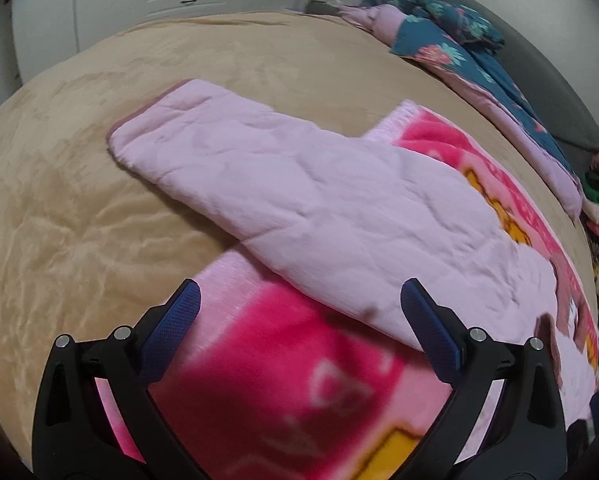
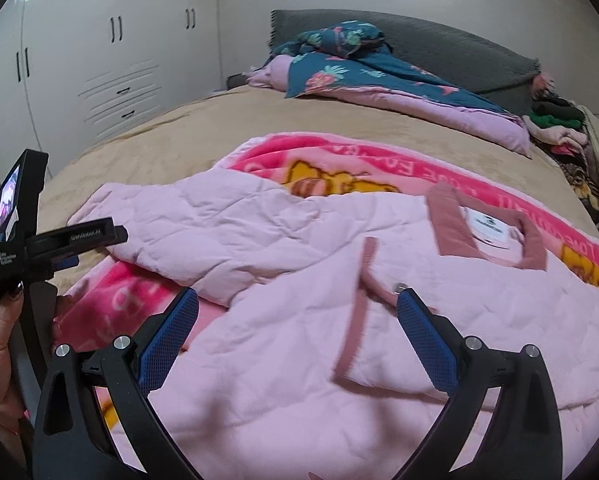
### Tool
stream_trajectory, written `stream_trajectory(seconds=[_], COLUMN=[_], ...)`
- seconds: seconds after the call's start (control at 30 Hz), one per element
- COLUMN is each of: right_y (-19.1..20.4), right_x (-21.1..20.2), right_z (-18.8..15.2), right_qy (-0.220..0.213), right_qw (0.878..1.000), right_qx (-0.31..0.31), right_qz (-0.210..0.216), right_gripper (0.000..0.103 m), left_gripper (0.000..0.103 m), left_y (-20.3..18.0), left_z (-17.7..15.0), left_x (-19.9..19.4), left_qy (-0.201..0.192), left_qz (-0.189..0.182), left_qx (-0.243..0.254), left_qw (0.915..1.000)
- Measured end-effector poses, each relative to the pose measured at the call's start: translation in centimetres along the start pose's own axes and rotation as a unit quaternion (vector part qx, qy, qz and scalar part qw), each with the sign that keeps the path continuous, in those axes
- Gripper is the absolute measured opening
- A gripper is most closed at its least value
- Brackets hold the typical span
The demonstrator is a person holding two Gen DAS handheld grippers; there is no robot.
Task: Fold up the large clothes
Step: 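Move the left tool over to the other jacket sleeve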
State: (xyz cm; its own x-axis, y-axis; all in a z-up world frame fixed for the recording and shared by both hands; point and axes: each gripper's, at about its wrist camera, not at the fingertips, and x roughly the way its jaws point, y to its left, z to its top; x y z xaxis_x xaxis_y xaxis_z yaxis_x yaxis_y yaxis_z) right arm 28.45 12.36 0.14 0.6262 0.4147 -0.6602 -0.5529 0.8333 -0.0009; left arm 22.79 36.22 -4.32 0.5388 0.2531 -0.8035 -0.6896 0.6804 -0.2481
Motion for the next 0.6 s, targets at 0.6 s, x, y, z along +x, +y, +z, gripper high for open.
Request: stream_trajectory(seconds=[0.6], right_y=[4.8], right_x=[5.6], right_z=[1.1], right_qy=[0.034], right_qw=[0.997], right_qx=[-0.055], right_qz=[0.035], right_gripper=[0.099], left_gripper=[0.094], left_y=[6.3], left_z=[2.4], left_x=[4.6], left_qy=[0.002], left_qz=[0.000], left_qx=[-0.109], left_qw=[0.9941])
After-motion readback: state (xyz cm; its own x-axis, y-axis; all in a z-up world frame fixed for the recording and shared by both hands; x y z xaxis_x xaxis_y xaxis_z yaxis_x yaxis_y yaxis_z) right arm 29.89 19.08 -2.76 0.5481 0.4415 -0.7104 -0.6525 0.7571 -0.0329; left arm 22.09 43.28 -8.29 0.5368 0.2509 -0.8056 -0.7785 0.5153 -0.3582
